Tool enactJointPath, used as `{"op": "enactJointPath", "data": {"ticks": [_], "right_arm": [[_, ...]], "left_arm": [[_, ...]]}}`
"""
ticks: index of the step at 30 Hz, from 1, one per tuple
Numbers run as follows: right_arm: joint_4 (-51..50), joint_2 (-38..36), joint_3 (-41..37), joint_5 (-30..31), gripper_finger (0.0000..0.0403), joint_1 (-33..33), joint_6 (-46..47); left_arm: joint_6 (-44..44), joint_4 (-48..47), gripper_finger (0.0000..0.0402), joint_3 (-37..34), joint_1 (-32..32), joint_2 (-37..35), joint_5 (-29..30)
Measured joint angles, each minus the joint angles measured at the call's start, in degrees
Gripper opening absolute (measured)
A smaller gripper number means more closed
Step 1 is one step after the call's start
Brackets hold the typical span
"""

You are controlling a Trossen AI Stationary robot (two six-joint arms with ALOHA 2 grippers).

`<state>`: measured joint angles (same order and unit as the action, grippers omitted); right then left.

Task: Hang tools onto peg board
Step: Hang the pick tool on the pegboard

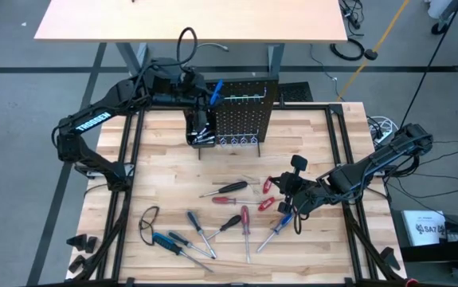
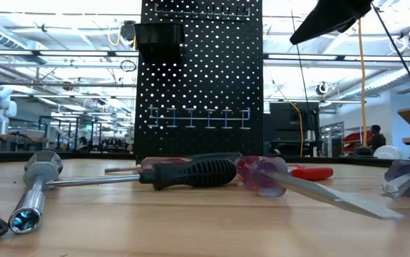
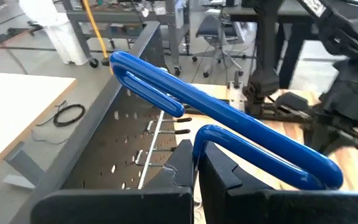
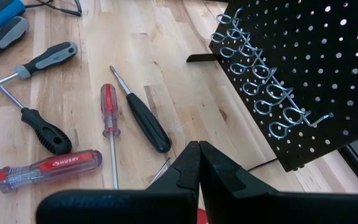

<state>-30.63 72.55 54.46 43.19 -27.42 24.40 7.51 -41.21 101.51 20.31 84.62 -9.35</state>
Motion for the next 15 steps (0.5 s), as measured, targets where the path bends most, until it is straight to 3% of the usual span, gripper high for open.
{"op": "enactJointPath", "data": {"ticks": [8,12,15], "right_arm": [[8.4,0.0,0.0,-0.26,0.0,-0.09,-5.27],[18.08,0.02,0.0,-5.47,0.0,-0.11,-11.04],[25.56,0.33,0.02,-8.9,0.0,-0.11,-15.4]], "left_arm": [[3.76,-7.67,0.0004,-0.59,-4.07,-2.19,-7.16],[4.36,-11.31,0.0004,-0.25,-7.3,-3.55,-12.14],[6.36,-13.58,0.0004,-0.28,-11.19,-3.67,-9.55]]}}
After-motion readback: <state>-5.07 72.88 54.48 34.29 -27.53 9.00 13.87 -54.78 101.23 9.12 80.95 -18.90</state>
